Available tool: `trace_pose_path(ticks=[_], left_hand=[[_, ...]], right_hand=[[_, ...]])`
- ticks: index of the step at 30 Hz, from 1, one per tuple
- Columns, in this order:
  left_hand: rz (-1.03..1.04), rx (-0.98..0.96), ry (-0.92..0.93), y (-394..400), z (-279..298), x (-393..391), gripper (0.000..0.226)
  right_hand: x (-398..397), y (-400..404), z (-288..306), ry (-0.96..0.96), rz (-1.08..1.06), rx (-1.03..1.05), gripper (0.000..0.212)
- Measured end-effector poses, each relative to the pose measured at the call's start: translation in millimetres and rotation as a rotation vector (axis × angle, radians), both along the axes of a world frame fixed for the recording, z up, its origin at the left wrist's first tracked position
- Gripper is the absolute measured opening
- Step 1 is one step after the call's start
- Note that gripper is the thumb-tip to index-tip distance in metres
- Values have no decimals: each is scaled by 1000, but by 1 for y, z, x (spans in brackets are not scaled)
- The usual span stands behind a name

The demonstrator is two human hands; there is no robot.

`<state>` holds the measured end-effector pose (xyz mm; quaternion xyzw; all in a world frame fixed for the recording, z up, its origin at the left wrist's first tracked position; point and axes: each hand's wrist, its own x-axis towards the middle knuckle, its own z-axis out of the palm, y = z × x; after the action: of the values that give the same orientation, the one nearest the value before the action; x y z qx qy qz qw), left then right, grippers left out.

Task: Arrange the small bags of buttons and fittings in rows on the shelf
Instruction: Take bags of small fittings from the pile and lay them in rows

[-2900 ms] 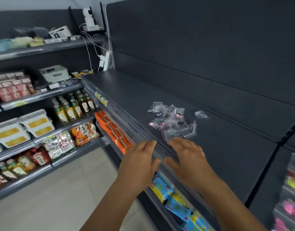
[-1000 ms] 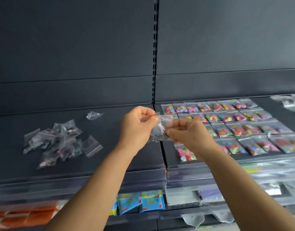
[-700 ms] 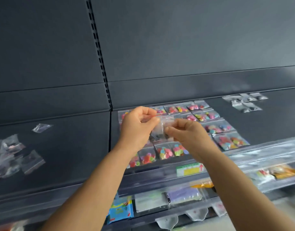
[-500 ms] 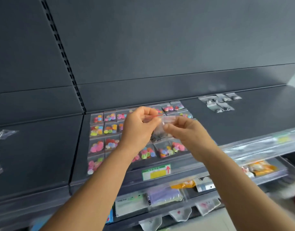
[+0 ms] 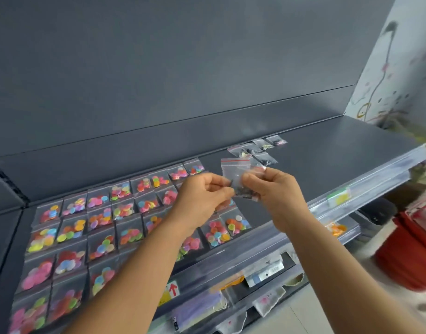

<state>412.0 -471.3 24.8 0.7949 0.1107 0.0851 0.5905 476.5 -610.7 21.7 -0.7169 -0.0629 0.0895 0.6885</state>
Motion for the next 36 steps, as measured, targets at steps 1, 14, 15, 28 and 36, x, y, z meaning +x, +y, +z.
trace_pose_path(ticks=[1, 14, 15, 28, 36], left_hand=[[-11, 4, 1, 0, -1, 10, 12], [8, -109, -48, -12, -5, 113, 3], [21, -131, -61, -14, -6, 119, 4], [321, 10, 28, -81, -40, 235, 13], [452, 351, 189, -122, -50, 278, 13]], right_hand=[[8, -2, -2, 0, -19, -13, 12], [96, -14, -12, 21, -46, 23, 8], [104, -14, -13, 22, -34, 31, 8], [257, -79, -33, -33, 93, -267, 19], [321, -105, -51, -136, 208, -453, 18]])
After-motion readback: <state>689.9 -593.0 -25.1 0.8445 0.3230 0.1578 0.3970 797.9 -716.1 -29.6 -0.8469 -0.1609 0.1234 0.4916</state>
